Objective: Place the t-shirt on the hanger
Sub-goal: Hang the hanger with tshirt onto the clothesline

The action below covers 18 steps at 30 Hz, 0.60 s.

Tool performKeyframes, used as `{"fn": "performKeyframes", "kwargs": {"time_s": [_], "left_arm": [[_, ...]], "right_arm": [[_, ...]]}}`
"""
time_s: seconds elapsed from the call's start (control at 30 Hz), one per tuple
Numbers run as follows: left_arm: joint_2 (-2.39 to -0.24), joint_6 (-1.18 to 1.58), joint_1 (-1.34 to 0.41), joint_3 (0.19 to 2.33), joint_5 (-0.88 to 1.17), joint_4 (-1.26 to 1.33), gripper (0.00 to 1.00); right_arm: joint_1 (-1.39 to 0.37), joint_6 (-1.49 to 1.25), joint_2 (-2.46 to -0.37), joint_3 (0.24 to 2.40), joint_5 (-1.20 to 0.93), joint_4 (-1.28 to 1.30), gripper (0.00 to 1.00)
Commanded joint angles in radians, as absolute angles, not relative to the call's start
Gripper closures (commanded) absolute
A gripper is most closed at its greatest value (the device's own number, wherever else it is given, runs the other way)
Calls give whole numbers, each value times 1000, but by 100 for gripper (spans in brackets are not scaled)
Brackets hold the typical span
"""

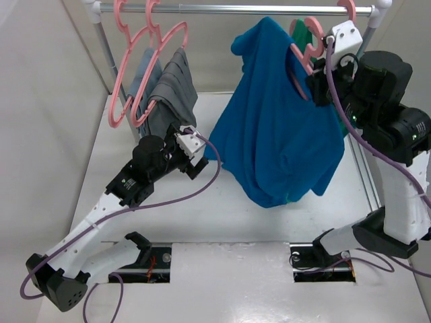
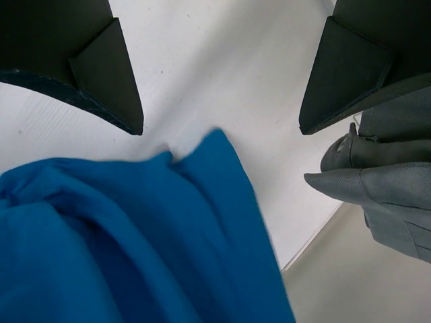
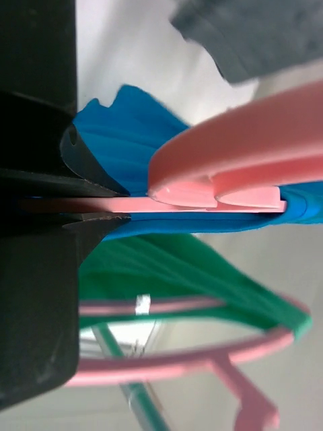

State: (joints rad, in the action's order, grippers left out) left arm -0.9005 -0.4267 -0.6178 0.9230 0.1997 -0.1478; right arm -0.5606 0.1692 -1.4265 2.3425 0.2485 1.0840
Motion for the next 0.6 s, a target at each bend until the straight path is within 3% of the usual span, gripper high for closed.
{"fn": "performKeyframes", "kwargs": {"time_s": [0.0, 0.57], "left_arm": [[-879, -403, -618, 927, 213, -135, 0], [-842, -403, -618, 876, 195, -144, 0]], "right_arm": [[-497, 209, -1431, 2408, 275, 953, 100], [-347, 126, -1580, 2370, 183, 652, 100]]}}
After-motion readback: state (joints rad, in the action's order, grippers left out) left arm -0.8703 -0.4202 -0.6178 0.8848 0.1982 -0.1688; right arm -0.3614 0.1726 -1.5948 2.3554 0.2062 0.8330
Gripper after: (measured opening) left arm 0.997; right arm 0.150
